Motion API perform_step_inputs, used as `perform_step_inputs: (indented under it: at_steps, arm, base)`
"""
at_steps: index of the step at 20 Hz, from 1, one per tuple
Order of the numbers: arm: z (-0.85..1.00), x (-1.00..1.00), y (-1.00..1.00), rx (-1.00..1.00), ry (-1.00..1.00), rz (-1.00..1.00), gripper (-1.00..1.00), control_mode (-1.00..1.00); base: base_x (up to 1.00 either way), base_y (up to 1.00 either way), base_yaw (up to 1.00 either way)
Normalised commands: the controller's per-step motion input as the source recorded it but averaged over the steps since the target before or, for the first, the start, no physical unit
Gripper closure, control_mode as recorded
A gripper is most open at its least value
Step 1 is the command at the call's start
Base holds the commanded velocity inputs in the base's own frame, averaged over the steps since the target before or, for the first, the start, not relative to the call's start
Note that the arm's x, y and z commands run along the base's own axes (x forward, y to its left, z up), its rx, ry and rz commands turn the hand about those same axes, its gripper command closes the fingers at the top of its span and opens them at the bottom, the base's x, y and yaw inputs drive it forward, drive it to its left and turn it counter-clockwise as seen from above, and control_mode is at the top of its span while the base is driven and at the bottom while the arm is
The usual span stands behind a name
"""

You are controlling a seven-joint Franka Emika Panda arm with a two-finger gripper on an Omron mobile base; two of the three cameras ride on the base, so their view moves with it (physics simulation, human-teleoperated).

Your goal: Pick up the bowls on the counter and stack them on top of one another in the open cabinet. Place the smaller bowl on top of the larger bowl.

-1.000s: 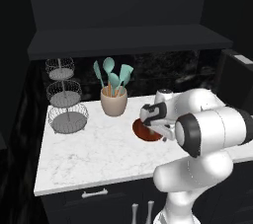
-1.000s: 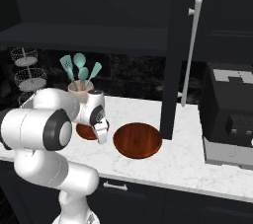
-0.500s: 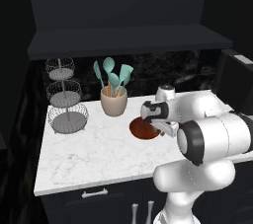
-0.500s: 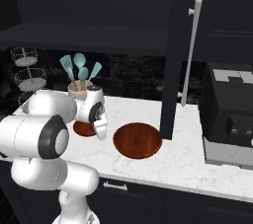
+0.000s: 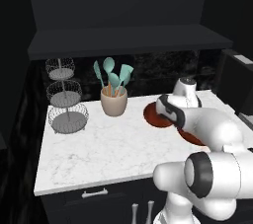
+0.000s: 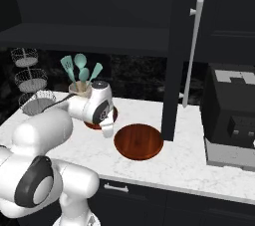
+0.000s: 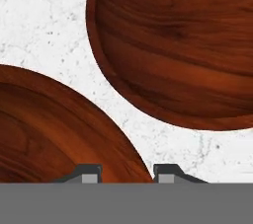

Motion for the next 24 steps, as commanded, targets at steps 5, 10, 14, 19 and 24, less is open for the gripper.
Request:
perform_step_inputs:
  at_steps: [5, 10, 14, 19, 24]
  arm:
    - [0.15, 0.07, -0.99, 0.11, 0.08, -0.31, 1.0, -1.0]
    - [0.02, 0.08, -1.0, 0.11, 0.13, -0.24, 1.0, -1.0]
    - [-0.19, 0.02, -0.31, 0.01, 0.08, -0.03, 1.0, -1.0]
    - [-0.46, 0.04, -0.08, 0.0, 0.08, 0.0, 1.0, -1.0]
    - [-0.53, 0.07, 0.0, -0.01, 0.07, 0.0, 1.0, -1.0]
  base:
    - [0.0, 0.0, 0.0]
    - [0.0, 0.0, 0.0]
    - [0.0, 0.0, 0.0]
    - [0.0, 0.0, 0.0]
    - [0.0, 0.0, 0.0]
